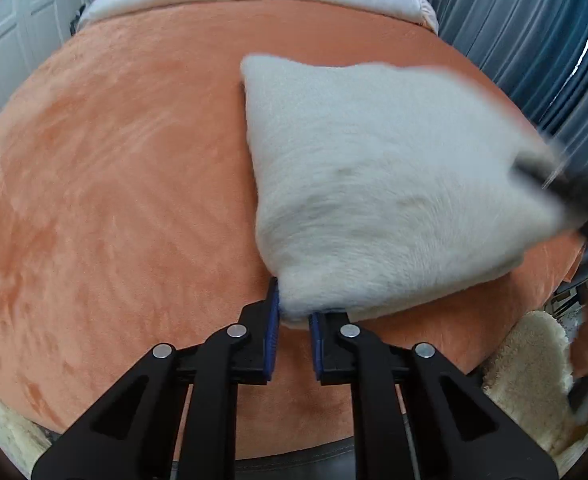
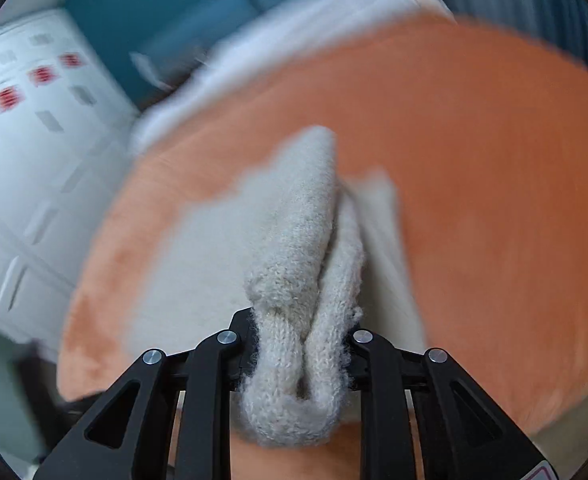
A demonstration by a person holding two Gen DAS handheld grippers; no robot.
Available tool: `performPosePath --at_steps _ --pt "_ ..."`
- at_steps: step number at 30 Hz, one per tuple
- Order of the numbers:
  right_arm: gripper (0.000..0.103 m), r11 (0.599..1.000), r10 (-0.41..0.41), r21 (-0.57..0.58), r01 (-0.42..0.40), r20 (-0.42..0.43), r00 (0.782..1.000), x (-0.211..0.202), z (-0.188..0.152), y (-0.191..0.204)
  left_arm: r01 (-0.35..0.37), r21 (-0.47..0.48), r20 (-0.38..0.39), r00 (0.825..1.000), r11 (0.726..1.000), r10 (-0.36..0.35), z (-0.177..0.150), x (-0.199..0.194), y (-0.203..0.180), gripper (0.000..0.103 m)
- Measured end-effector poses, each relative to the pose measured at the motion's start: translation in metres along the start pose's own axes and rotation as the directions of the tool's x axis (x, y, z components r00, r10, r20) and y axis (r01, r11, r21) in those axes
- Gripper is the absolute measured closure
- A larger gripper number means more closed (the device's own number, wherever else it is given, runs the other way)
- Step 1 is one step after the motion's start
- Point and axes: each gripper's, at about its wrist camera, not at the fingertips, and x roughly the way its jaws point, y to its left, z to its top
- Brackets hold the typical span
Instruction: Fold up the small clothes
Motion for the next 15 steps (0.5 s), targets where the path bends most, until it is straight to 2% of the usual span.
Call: performPosePath --at_steps 1,3,4,7,10,12,13,14,15 --pt "0.085 0.997 0.021 0.069 -0.018 -0.050 0.998 0.018 -0.011 -0.023 0.003 -0.007 -0.013 1.000 1.000 -0.003 -0.002 0.004 -0.001 0.092" --pt "0.085 0.987 0.104 0.123 -0.103 0.003 0.995 0.010 -0.015 -0.033 -0.019 0.011 -0.013 1.000 1.000 0.020 -0.005 0.006 -0.005 0.092" --pt "0.083 0.987 0.104 0.124 -0.104 0.007 0.995 0.007 -0.013 -0.031 -0.027 0.020 -0.011 1.000 0.999 0.028 -0.006 0.005 -0.007 0.092" --pt "0.076 0.997 0.049 0.062 -0.048 -0.016 0.999 0.004 -0.007 -0.015 -0.018 -0.006 -0.015 1.000 1.000 0.018 -0.006 0.000 -0.004 0.091" --pt "0.060 0.999 -0.005 0.044 0.004 0.033 0.999 -0.019 -0.006 -0.008 -0.015 -0.013 -0.003 1.000 1.000 0.015 -0.008 -0.016 -0.001 0.086" --pt "0.054 0.997 -0.056 0.050 0.052 0.085 0.995 -0.040 -0.008 -0.006 -0.038 -0.002 0.016 0.999 0.999 0.038 -0.013 -0.027 0.001 0.073" --pt "0.054 0.996 -0.078 0.043 0.073 0.124 0.989 -0.053 -0.009 -0.001 -0.047 -0.004 0.035 0.998 0.999 0.047 -0.017 -0.034 0.003 0.062" --pt "0.055 0.997 -0.077 0.024 0.074 0.147 0.986 -0.061 -0.009 0.005 -0.052 -0.011 0.048 0.997 0.999 0.053 -0.021 -0.040 0.005 0.053" --pt "0.059 0.999 -0.045 -0.014 0.048 0.159 0.986 -0.069 -0.007 0.018 -0.060 -0.019 0.053 0.997 0.998 0.061 -0.025 -0.045 0.006 0.051"
